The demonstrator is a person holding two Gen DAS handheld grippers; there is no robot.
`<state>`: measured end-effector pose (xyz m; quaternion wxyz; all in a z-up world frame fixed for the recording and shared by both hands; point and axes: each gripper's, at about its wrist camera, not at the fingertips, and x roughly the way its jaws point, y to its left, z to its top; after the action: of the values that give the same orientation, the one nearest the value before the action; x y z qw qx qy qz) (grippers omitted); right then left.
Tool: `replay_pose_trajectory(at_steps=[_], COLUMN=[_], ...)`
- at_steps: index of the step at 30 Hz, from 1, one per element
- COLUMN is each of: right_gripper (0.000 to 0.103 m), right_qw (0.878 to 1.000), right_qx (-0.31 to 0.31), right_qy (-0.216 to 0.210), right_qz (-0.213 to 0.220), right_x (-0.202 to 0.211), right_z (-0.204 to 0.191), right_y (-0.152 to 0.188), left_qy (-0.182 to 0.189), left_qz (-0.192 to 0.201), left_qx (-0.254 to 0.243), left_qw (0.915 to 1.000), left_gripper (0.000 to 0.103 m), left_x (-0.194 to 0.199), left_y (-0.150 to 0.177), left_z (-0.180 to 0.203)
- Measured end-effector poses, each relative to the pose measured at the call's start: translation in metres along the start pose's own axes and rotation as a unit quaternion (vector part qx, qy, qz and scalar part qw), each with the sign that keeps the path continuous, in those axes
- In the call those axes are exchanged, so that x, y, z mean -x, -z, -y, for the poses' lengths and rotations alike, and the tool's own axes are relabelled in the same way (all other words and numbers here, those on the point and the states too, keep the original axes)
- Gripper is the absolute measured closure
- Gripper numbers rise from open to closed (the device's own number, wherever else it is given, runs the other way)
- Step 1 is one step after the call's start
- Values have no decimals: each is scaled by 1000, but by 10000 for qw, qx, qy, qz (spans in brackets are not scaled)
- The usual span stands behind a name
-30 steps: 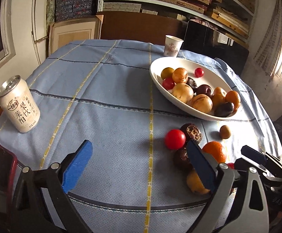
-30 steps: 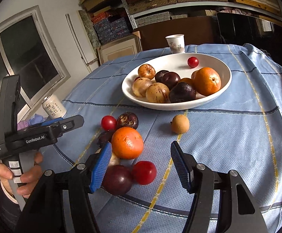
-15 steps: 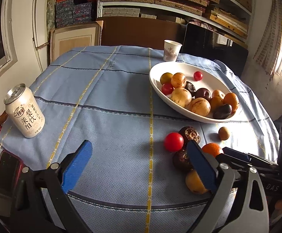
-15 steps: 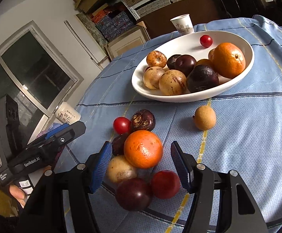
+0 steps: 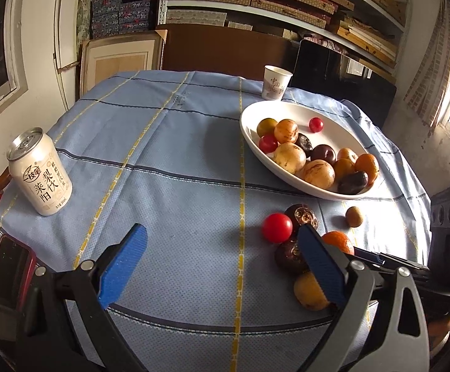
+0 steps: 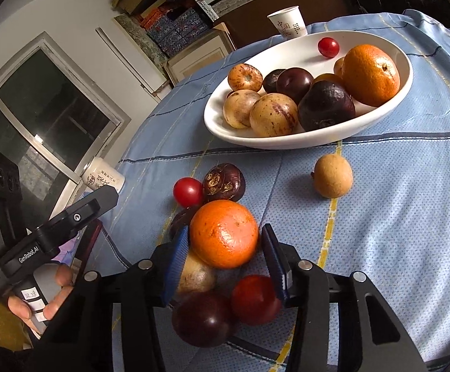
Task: Organize fruits
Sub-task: 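Grasp the orange mandarin with the right tool while the left tool approaches a pale brown fruit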
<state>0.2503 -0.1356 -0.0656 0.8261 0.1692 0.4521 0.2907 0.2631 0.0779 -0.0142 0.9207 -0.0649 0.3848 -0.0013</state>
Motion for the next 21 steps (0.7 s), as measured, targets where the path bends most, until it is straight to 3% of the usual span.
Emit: replay_pose_trajectory(at_steps=[5, 11, 12, 13, 16, 21], right_gripper=[58, 58, 58, 58, 58, 58], right_qw=[9998, 9972, 9970, 9969, 9965, 9970], right_qx=[-22, -93, -146, -185, -201, -148], right_qy=[73, 293, 276, 266, 305, 290], right_qz=[194, 687, 709, 722, 755, 706], right_x=[8, 36, 39, 41, 44, 43], right_z=[0, 8, 10, 12, 13, 11], right_y=[0, -5, -6, -7, -8, -7], left_qy=[119, 1113, 1184, 1249, 1431, 1497], left_qz=[-136, -632, -631, -620, -740, -870], left_qx=[-130, -677, -774, -882, -1066, -1026], left_qw=[9998, 9895, 9879, 9863, 9812, 9795], left_gripper=[7, 7, 10, 21, 38, 48], left_x=[-2, -4, -3, -1, -3, -9], left_y=[2, 16, 18, 22, 29, 33], left_z=[4, 24, 29, 35, 46, 52])
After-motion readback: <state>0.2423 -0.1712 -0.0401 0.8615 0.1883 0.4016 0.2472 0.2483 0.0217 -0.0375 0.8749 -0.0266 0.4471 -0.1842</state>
